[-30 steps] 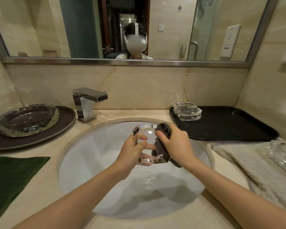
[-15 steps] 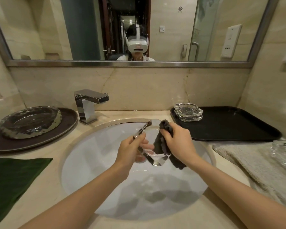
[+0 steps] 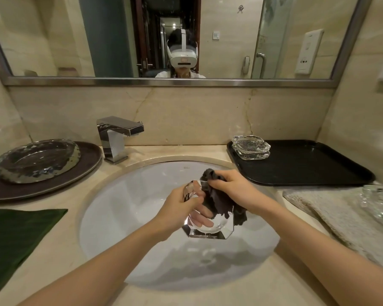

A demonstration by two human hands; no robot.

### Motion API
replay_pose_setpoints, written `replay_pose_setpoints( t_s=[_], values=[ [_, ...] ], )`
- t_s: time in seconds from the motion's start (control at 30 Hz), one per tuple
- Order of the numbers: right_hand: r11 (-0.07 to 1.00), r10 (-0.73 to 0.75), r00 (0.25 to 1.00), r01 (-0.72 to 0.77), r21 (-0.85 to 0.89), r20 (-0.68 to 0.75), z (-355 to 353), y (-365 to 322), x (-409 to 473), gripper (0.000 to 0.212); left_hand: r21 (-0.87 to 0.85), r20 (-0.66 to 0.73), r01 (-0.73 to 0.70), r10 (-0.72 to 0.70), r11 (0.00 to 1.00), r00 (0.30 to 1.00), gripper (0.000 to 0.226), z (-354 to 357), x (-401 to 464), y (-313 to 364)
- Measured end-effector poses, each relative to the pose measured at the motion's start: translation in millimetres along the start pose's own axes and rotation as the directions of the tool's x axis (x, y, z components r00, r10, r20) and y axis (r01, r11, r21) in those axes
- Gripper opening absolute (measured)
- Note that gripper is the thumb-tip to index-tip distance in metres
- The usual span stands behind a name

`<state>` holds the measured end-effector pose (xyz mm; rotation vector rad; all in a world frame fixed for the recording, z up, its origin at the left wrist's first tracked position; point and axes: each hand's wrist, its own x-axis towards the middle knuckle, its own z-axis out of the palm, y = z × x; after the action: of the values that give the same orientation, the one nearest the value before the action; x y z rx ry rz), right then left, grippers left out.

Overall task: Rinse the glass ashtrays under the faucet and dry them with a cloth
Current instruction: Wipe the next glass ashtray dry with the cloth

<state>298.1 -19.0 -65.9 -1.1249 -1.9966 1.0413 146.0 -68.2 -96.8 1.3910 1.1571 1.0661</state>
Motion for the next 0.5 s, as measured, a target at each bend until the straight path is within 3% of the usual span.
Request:
replay_pose_setpoints(
  t_s=[0.2, 0.37, 0.43, 0.5],
  values=[
    [0.988, 0.066, 0.961, -0.026, 0.149, -0.27, 14, 4, 2, 0.021, -0.074, -0.142, -0.042, 0.031, 0.996, 0.989, 0.007, 2, 0, 2],
    [0.933, 0.144, 0.964, -0.057, 0.356, -0.224, 34, 6, -3, 0.015, -0.17, -0.271, -0.109, 0.059, 0.979, 0.961, 0.016, -6, 0, 4],
    [0.949, 0.166, 0.955, -0.087, 0.302, -0.245, 37, 7, -3, 0.015, -0.133, -0.268, -0.133, 0.094, 0.982, 0.959, 0.015, -5, -2, 4],
    [0.993, 0.107, 0.936, -0.081, 0.09, -0.337, 33, 7, 0, 0.012, -0.117, -0.256, -0.148, 0.114, 0.982, 0.96, 0.014, -2, -1, 5]
  ],
)
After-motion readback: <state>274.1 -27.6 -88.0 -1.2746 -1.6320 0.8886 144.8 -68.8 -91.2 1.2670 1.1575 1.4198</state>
